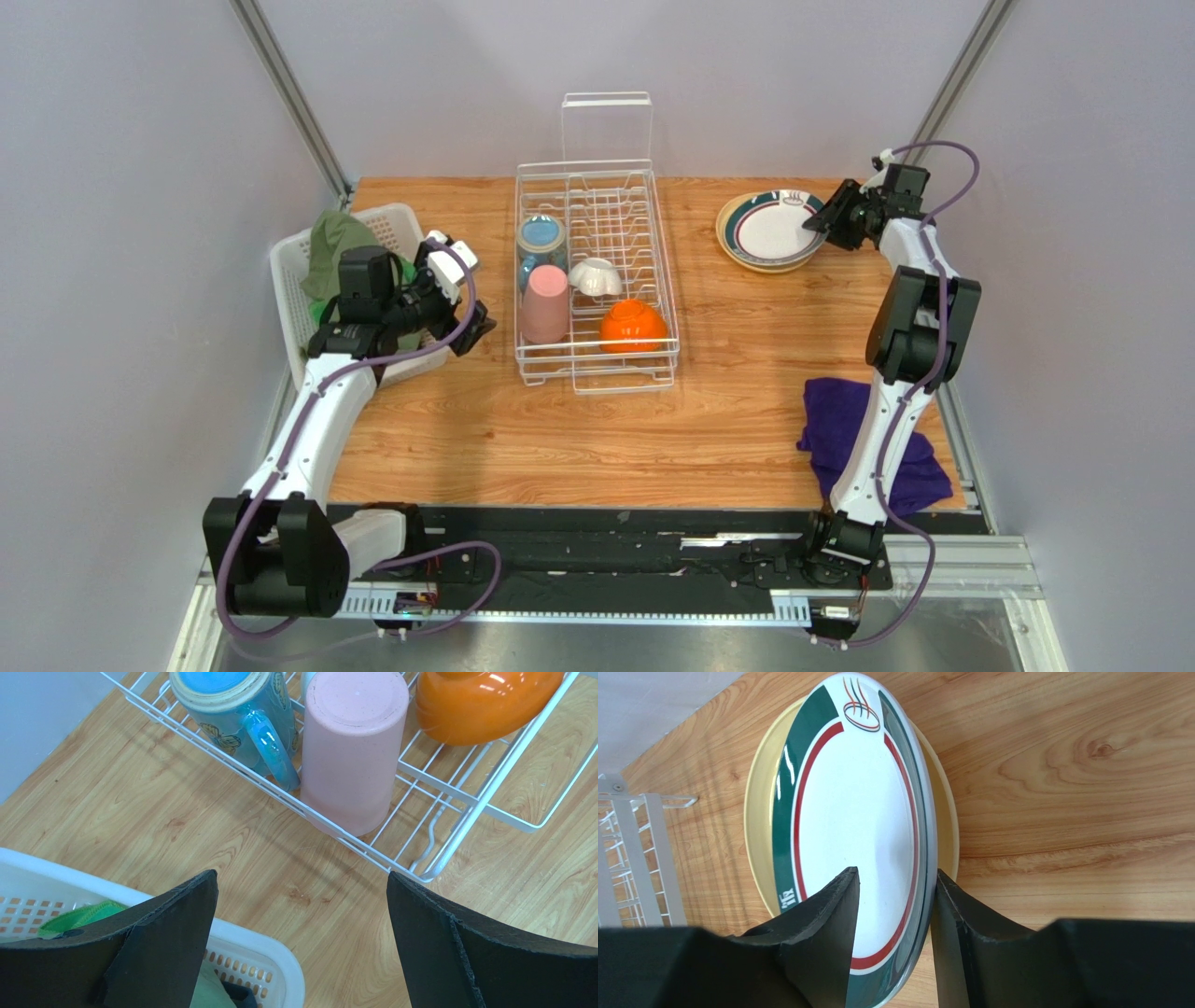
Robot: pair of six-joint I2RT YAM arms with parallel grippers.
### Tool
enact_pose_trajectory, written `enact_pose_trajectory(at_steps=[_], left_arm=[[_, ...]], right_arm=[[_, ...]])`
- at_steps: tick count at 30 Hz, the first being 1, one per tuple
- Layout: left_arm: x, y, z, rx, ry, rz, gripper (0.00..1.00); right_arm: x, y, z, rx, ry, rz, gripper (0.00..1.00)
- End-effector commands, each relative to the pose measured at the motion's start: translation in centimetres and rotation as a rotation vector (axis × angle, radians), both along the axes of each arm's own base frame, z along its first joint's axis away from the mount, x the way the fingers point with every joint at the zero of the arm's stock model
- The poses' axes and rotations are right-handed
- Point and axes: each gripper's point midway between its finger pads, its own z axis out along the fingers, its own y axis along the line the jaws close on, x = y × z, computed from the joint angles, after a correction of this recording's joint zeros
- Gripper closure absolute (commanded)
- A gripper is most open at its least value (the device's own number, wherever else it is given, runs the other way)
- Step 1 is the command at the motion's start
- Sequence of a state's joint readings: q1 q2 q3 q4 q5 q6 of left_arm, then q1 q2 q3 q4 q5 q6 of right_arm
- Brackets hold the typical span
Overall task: Unload the mixed dishes from the dish rack
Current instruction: Place the plate at the center of the board.
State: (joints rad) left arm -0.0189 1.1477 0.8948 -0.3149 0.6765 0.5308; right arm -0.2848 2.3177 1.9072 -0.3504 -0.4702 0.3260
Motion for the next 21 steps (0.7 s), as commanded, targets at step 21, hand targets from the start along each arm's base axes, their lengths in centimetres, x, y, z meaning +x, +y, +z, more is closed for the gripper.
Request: enact_pose_trajectory(at_steps=[21], left_arm=[[-0.55,-0.42,0.77,0.0,-0.038,-0.048,0.02]], right_arm=[[0.78,-0.92,3.11,-0.215,-0.027,-0.001,0.54]])
